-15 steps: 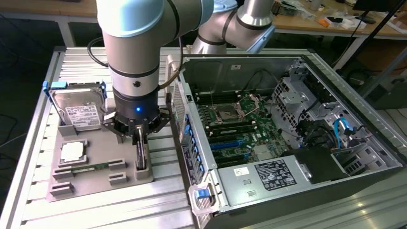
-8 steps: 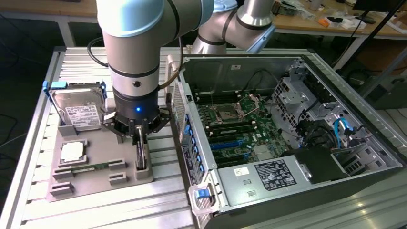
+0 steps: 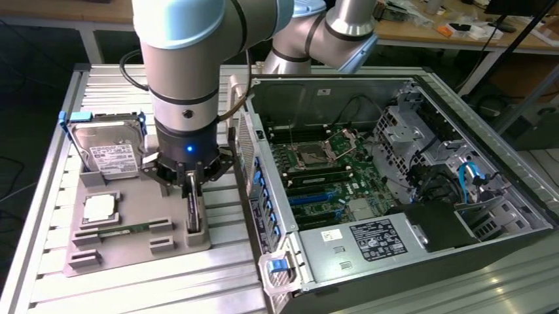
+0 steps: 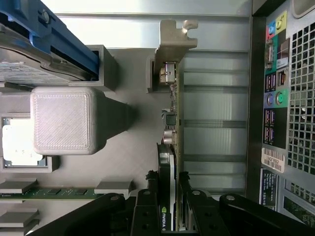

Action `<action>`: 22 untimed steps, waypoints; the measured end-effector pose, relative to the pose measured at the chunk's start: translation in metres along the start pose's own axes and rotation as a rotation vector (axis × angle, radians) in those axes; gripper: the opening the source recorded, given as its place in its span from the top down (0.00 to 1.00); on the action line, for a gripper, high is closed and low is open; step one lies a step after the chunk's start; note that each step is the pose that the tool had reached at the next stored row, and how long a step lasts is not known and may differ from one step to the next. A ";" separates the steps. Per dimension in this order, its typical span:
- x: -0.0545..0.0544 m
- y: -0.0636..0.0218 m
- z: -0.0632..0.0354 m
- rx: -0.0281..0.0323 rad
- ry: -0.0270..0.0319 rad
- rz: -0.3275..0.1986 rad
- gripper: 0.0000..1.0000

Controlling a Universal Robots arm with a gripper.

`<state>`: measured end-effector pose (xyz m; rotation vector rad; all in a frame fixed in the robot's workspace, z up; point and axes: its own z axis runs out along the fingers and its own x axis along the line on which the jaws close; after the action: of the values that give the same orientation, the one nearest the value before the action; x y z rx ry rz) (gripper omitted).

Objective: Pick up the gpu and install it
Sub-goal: 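Pick up the gpu and move the gpu toward the slot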

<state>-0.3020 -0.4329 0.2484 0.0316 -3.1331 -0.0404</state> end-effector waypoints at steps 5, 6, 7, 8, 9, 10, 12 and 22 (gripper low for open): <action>0.000 0.0011 -0.0187 0.0002 0.0002 0.000 0.73; 0.000 0.0013 -0.0231 0.0001 0.0001 0.000 0.73; 0.000 0.0015 -0.0263 0.0002 0.0002 0.000 0.73; 0.000 0.0016 -0.0300 0.0002 0.0002 0.000 0.73; 0.000 0.0017 -0.0334 0.0004 0.0001 0.000 0.73; 0.000 0.0018 -0.0365 0.0004 0.0000 0.000 0.73; 0.000 0.0020 -0.0428 0.0007 0.0002 0.000 0.73; 0.001 0.0034 -0.0775 0.0023 0.0002 0.000 0.73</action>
<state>-0.3021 -0.4315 0.3259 0.0315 -3.1329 -0.0368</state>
